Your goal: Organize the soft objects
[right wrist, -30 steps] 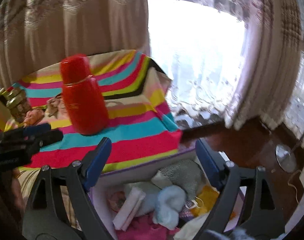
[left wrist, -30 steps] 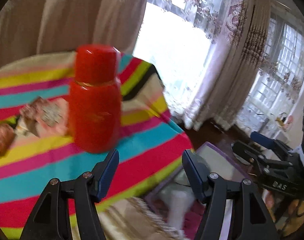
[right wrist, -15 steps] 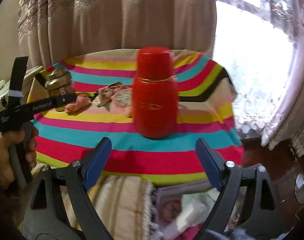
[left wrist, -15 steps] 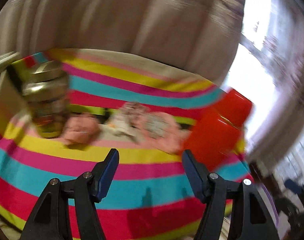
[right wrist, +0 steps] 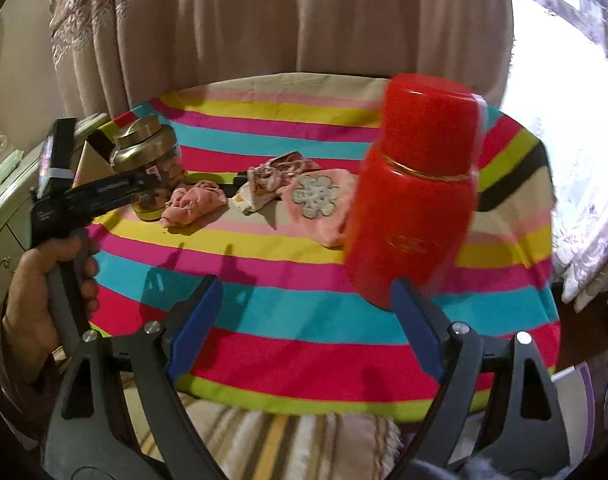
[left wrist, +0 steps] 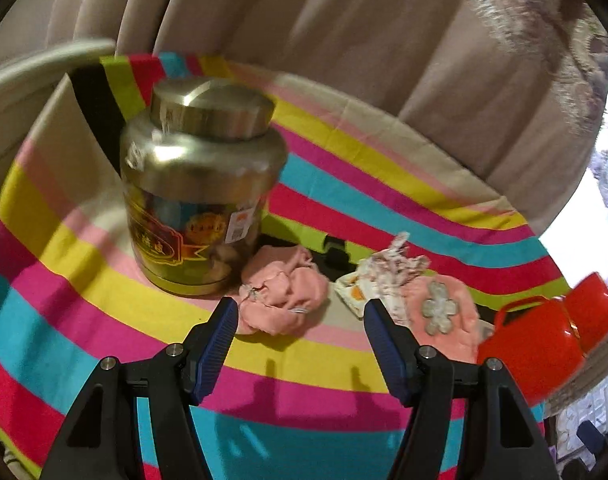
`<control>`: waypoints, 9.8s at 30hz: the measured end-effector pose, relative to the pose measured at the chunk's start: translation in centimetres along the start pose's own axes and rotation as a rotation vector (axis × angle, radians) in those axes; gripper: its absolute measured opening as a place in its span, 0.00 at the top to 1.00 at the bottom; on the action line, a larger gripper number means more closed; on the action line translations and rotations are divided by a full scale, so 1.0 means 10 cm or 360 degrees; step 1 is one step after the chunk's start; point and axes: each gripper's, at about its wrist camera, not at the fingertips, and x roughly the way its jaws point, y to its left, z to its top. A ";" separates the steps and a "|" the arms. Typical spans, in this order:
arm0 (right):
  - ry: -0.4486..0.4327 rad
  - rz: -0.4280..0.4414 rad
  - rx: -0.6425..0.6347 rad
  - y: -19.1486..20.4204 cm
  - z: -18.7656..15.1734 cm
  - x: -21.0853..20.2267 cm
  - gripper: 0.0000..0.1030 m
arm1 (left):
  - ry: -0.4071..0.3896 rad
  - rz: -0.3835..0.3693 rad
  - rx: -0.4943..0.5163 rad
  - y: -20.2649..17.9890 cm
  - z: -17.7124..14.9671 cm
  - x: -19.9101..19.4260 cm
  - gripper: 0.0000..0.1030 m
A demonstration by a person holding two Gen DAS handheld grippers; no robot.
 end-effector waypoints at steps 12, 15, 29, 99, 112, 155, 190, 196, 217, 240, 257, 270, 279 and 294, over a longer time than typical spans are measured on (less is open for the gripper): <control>0.0046 0.0042 -0.0129 0.42 0.67 0.70 0.15 | 0.0154 0.0085 -0.0124 0.23 -0.08 0.70 0.36; 0.0063 0.0047 -0.0143 0.53 0.91 0.94 0.15 | 0.0148 0.0050 -0.0096 0.23 -0.07 0.77 0.36; 0.0333 0.0160 -0.0108 0.99 1.63 2.30 0.15 | 0.0175 -0.0135 -0.0108 0.28 -0.12 0.79 0.76; 0.0086 -0.0210 0.0034 0.15 0.00 0.43 0.68 | 0.0080 -0.0217 0.0298 -0.72 -0.70 -0.70 0.77; 0.0117 -0.0370 0.0206 -0.53 -0.57 -0.20 0.68 | 0.0137 -0.0388 0.0553 -1.44 -1.16 -1.13 0.77; 0.0207 -0.0702 0.0511 -1.66 -1.63 -1.47 0.20 | 0.0485 -0.0720 0.1077 -2.74 -2.30 -1.74 0.45; 0.0219 -0.0218 0.0019 -0.04 -0.19 0.22 0.20 | 0.0348 -0.0121 0.0578 -1.11 -0.58 -0.41 0.45; 0.0241 -0.0206 -0.0164 0.31 0.04 0.61 0.19 | 0.0334 -0.0077 0.0471 -0.84 -0.32 -0.21 0.45; 0.0390 -0.0698 -0.0629 0.66 0.75 2.32 0.17 | 0.0422 -0.0074 0.0298 -0.37 -0.03 0.44 0.45; 0.0512 -0.0655 -0.0404 0.34 0.99 2.85 0.60 | 0.0386 -0.0294 0.0447 -0.64 0.32 1.05 0.42; 0.0462 -0.0349 -0.0168 0.26 0.86 2.43 0.89 | 0.0521 -0.0387 0.0525 -0.82 0.26 1.71 0.38; 0.0414 -0.0222 -0.0096 0.29 0.55 1.78 0.89 | 0.0453 -0.0346 0.0563 -0.71 0.16 1.41 0.90; 0.0420 -0.0181 -0.0086 0.30 0.40 1.55 0.89 | 0.0477 -0.0348 0.0514 -0.60 -0.05 0.90 0.91; 0.0357 -0.0103 -0.0001 0.23 0.21 1.09 0.89 | 0.0582 -0.0431 0.0354 -0.39 -0.49 0.34 0.92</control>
